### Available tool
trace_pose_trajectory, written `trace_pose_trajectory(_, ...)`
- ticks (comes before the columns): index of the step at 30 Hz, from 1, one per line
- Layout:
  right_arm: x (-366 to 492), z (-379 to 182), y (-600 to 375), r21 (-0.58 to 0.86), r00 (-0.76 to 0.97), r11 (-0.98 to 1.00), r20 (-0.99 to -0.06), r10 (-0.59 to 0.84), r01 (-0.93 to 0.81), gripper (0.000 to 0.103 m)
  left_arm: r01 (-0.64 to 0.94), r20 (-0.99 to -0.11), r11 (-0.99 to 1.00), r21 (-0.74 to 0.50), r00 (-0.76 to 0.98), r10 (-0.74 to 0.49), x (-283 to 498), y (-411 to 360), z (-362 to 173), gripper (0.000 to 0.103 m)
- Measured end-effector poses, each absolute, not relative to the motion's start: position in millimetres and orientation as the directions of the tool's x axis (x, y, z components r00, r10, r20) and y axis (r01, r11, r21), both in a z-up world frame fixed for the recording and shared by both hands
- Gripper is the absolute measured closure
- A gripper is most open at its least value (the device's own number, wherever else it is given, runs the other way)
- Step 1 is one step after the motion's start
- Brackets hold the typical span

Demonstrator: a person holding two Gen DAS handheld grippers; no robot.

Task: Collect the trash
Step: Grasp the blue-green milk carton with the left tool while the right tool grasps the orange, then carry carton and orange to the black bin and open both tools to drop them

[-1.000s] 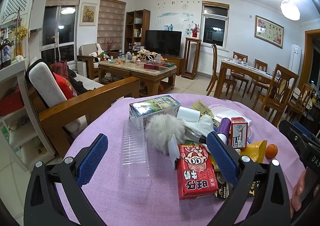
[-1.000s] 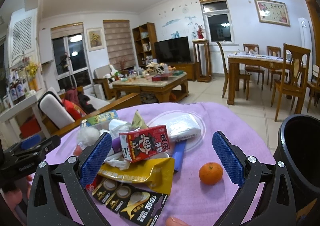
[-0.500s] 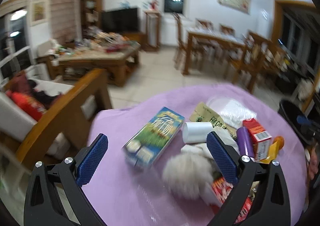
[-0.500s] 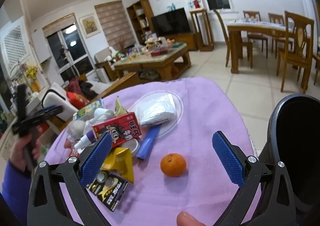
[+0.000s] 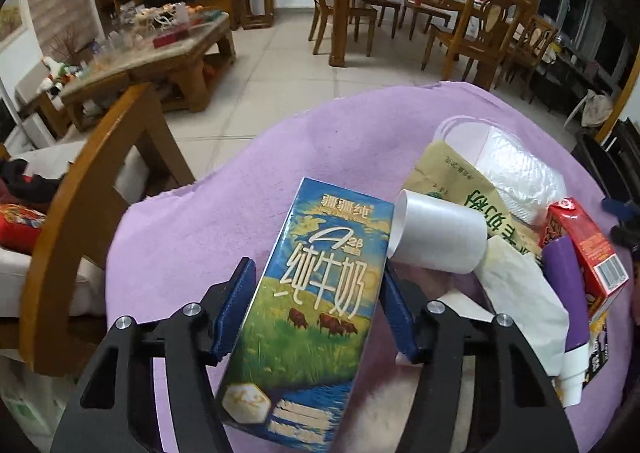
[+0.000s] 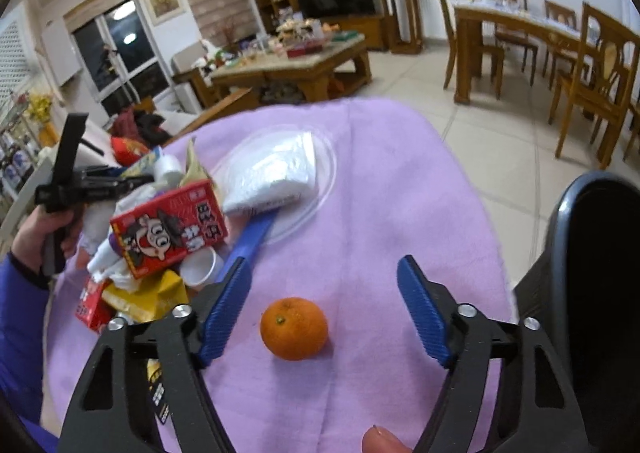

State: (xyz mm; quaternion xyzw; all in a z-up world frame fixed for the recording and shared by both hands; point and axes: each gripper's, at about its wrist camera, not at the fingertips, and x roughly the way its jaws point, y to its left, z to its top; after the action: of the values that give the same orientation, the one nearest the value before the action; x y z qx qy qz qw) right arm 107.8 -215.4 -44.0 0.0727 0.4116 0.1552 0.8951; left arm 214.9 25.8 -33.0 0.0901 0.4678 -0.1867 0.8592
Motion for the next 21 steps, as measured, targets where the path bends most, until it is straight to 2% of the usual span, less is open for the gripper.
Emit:
trace_pose_trajectory(4, 108.3, -56.5, -197.2, 0.218, 0.561, 0.951, -0.769, 0.306, -0.22, 0.043, 0.411, -0.829, 0.912, -0.016, 0.504, -0.242, 211.4, 23.5, -29.1, 0.053)
trace_pose_trajectory(10, 100.9, -58.8, -174.7, 0.242, 0.508, 0.935, -0.79, 0.345, -0.259, 0.067, 0.371, -0.759, 0.927, -0.05, 0.59, -0.277, 197.2, 33.4, -5.9, 0.054)
trace_pose_trajectory(15, 86.6, -58.3, -159.7, 0.213, 0.519, 0.942, -0.792, 0.322, -0.259, 0.069, 0.342, -0.68, 0.937, -0.066, 0.672, -0.294, 172.0, 42.2, 25.5, 0.055)
trace_pose_trajectory(21, 73.1, -40.3, -193.8, 0.347, 0.569, 0.911, -0.713, 0.411, -0.223, 0.07, 0.34, -0.586, 0.933, -0.117, 0.735, -0.341, 132.4, 35.1, 64.8, 0.054)
